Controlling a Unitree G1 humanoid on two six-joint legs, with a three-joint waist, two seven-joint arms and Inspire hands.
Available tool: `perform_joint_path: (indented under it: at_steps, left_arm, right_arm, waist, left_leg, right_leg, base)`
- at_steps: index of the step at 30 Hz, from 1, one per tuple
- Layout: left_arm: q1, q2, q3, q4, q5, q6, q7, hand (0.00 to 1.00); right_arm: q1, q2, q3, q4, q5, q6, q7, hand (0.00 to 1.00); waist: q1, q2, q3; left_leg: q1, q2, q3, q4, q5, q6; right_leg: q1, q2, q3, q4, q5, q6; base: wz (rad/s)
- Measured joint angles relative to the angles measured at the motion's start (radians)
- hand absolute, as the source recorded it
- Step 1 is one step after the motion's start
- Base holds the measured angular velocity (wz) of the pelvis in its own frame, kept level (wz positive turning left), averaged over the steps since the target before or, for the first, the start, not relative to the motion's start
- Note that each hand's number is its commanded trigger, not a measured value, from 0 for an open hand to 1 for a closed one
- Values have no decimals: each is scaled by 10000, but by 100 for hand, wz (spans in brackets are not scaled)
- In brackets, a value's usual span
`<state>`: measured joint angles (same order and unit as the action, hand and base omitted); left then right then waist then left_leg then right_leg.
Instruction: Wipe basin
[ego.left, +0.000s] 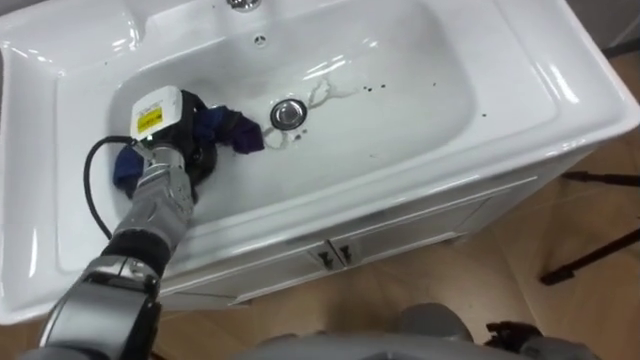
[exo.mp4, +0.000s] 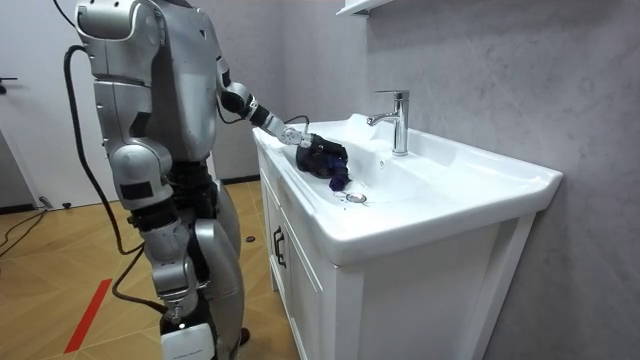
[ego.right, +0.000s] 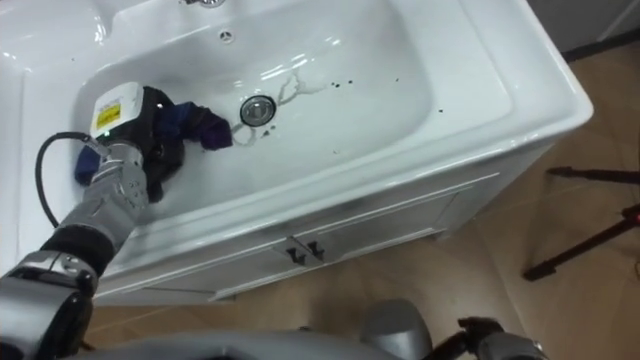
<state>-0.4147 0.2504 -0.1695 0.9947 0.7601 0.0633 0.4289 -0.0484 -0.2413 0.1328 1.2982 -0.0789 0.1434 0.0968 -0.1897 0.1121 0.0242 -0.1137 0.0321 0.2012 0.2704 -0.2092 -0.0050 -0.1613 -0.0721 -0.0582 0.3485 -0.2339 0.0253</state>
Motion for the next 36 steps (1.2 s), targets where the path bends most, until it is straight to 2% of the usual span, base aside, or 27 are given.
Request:
perform_joint_path:
  at_steps: [1, 3, 4, 5, 7, 9, 11, 13, 17, 20, 23, 24, 25, 27, 31, 36]
  left_arm:
    - [-96, 13, 0, 181, -2, -1, 174, 100]
    - [-402, 45, -49, 471, -10, -39, 349, 100]
    - [-541, 58, -110, 598, -9, -54, 420, 100]
    - [-770, 60, -167, 822, -14, -66, 490, 100]
    - [-1208, 58, -210, 1308, -30, -96, 487, 100]
    - [-1327, 60, -242, 1456, -151, -94, 455, 100]
    - [-1410, 34, -420, 1485, -729, -94, 418, 100]
    - [-1507, -18, -496, 1548, -1680, -120, 415, 100]
    - [-1855, -217, -497, 1687, -2928, -225, 185, 100]
    - [-2156, -553, -571, 1732, -4317, -248, -83, 100]
    - [-2552, -737, -727, 1755, -5449, -405, -309, 100]
    - [-2754, -783, -816, 1825, -5741, -441, -520, 100]
    - [-2947, -833, -905, 1961, -5734, -463, -676, 100]
    - [-3065, -854, -963, 2056, -5840, -472, -697, 100]
    - [-3067, -798, -1102, 2053, -6805, -656, -850, 100]
    - [-3098, -774, -1159, 2047, -7294, -852, -849, 100]
  right_arm:
    - [-132, -4, 40, 61, -1, -15, -34, 0]
    - [-358, -9, 52, 189, -4, -33, -134, 0]
    - [-418, -10, 51, 213, -3, -33, -143, 0]
    - [-502, -10, 54, 230, -3, -42, -172, 0]
    - [-639, -10, 52, 207, 6, -247, -335, 0]
    - [-808, -23, 123, 213, 134, -388, -488, 0]
    - [-918, -53, 434, 220, 295, -394, -636, 0]
    - [-1056, -51, 436, 192, 313, -399, -752, 0]
    - [-1267, 23, 452, 194, 376, -406, -1026, 0]
    - [-1475, 32, 843, 195, 747, -406, -1202, 0]
    - [-1875, 101, 982, 199, 733, -475, -1302, 0]
    - [-1996, 161, 990, 183, 695, -648, -1322, 0]
    - [-2109, 259, 997, 144, 576, -747, -1392, 0]
    - [-2128, 339, 1032, 41, 361, -800, -1507, 0]
    - [-2112, 343, 1334, -167, 302, -789, -1715, 0]
    - [-2193, 340, 1590, -266, 221, -792, -1814, 0]
  waist:
    - [-12, -68, 57]
    - [-35, 1, 73]
    - [-35, -26, 118]
    - [-46, 4, 117]
    - [-41, -32, 200]
    - [-40, -82, 250]
    - [-94, -34, 240]
    - [-112, -54, 254]
    - [-216, -44, 267]
    - [-254, -63, 279]
    - [-501, -72, 291]
    - [-647, -82, 318]
    - [-774, -116, 388]
    - [-820, -125, 402]
    - [-800, -120, 433]
    - [-786, -83, 445]
  left_leg:
    - [-82, 14, 75, 48, 5, -1]
    - [-429, 40, 82, 266, 4, -1]
    - [-545, 53, 75, 338, 4, 0]
    - [-697, 82, 76, 416, 6, 1]
    - [-860, 123, 118, 596, 6, 1]
    - [-942, 133, 220, 641, 5, 3]
    - [-1069, 123, 227, 650, 28, 39]
    - [-1179, 105, 447, 668, 58, 80]
    - [-1342, 62, 598, 682, 111, 155]
    - [-1398, 52, 701, 668, 140, 190]
    - [-1663, 32, 677, 720, 220, 237]
    - [-1755, 46, 686, 760, 241, 248]
    - [-1757, 66, 711, 764, 251, 248]
    - [-1767, 86, 756, 767, 251, 247]
    - [-1787, 101, 852, 767, 251, 248]
    - [-1924, 112, 904, 777, 249, 259]
  right_leg:
    - [-166, 2, 63, 130, -17, -16]
    - [-496, 3, 87, 290, -19, -27]
    - [-593, 3, 87, 354, -18, -32]
    - [-742, 11, 77, 422, 0, -60]
    - [-903, 13, 78, 565, 2, -82]
    - [-1066, 5, 151, 653, -2, -89]
    - [-1249, -2, 166, 673, 6, -77]
    - [-1446, -49, 287, 874, 13, -62]
    - [-1739, -145, 281, 1002, 18, -47]
    - [-1847, -172, 312, 1011, 38, -19]
    - [-2044, -178, 317, 1032, 72, 25]
    - [-2060, -160, 314, 1027, 90, 37]
    - [-2069, -148, 308, 1004, 109, 35]
    - [-2057, -143, 302, 994, 127, 19]
    - [-2131, -149, 309, 998, 130, 20]
    - [-2264, -148, 329, 1012, 155, 50]
  base:
    - [-15]
    - [-5]
    - [0]
    - [0]
    - [-2]
    - [-9]
    - [-2]
    - [-11]
    - [-2]
    - [-1]
    - [10]
    - [17]
    - [8]
    - [-3]
    - [-1]
    - [1]
